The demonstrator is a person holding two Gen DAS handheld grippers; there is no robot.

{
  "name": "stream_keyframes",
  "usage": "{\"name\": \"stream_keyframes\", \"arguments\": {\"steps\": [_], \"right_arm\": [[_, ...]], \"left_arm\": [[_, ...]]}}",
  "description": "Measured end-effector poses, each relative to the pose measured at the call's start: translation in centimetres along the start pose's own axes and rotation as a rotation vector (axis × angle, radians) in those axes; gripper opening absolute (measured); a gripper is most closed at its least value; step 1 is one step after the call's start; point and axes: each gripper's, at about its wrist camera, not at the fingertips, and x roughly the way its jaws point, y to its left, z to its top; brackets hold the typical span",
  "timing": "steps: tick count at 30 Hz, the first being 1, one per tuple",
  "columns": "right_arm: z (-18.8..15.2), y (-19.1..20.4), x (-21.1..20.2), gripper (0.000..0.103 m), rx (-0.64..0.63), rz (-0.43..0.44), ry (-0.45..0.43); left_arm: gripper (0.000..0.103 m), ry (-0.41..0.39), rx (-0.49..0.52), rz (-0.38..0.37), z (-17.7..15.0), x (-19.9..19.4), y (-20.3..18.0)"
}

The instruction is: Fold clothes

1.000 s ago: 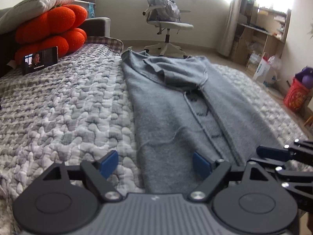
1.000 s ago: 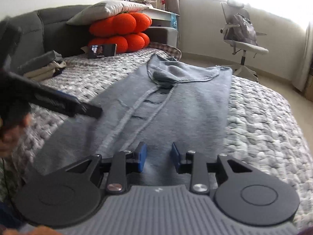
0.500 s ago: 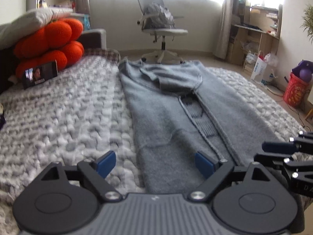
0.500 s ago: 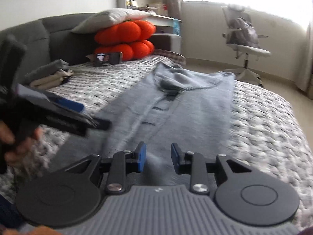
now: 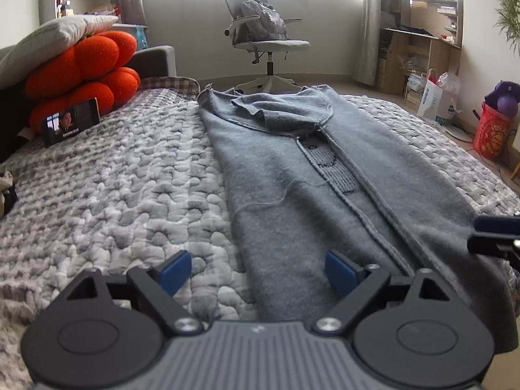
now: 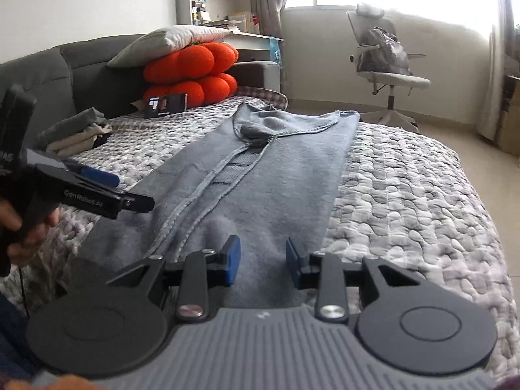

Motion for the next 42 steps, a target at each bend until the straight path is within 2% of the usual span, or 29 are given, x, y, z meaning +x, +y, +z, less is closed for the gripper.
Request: {"name": "stream_keyframes", "arguments": {"steps": [3, 6, 9, 12, 18, 21, 23, 27, 30, 34, 39, 42], "right_arm": [[0.0, 1.0, 0.2, 0.035, -0.031, 0.023, 0.009], [0.0, 2.3, 0.7, 0.035, -0.058, 0.056, 0.020], [-0.3, 3.5, 1.2, 0.035, -0.087, 0.110, 0.038], [-0.5, 4.1, 1.5, 0.035, -0.091, 0.147, 0.049], [0.5, 2.3, 0.7, 0.035, 0.008, 0.115, -0.016], [0.8, 1.3, 1.5, 0.036, 0.050, 0.045, 0.015], [0.5, 1.0, 2.1, 0.036, 0.065, 0.041, 0.054], [0.4, 1.5, 1.8, 0.040, 0.023, 0.035, 0.045], [0.7, 0.5, 1.4, 0.040, 0.070, 0.017, 0.020], [0.6, -0.6, 1.6, 0.042, 0.085, -0.047, 0.040], [0.2, -1.6, 0.9, 0.042, 0.107, -0.066, 0.034], [-0.3, -2.0, 0.5, 0.047, 0.111, -0.103, 0.044]], "left_arm": [[0.090, -0.019, 0.007, -0.013, 0.6, 0.0, -0.6], [0.090, 0.002, 0.009, -0.025, 0.6, 0.3, -1.7], [0.090, 0.007, 0.064, -0.038, 0.0, 0.4, -2.6], [0.090, 0.018, 0.042, -0.051, -0.1, 0.4, -2.4], [0.092, 0.026, 0.013, -0.076, -0.2, 0.4, -1.8], [0.097, 0.025, -0.015, -0.081, -0.5, 0.9, -1.5], [0.097, 0.023, -0.016, -0.081, -0.6, 0.9, -1.4], [0.097, 0.021, -0.020, -0.080, -0.6, 0.6, -1.3], [0.097, 0.022, -0.033, -0.080, -0.6, 0.6, -0.9], [0.098, 0.015, -0.024, -0.075, -0.9, 0.7, -1.1], [0.098, 0.009, -0.018, -0.075, -1.1, 0.5, -1.0], [0.098, 0.008, -0.018, -0.075, -1.2, 0.4, -0.9]]}}
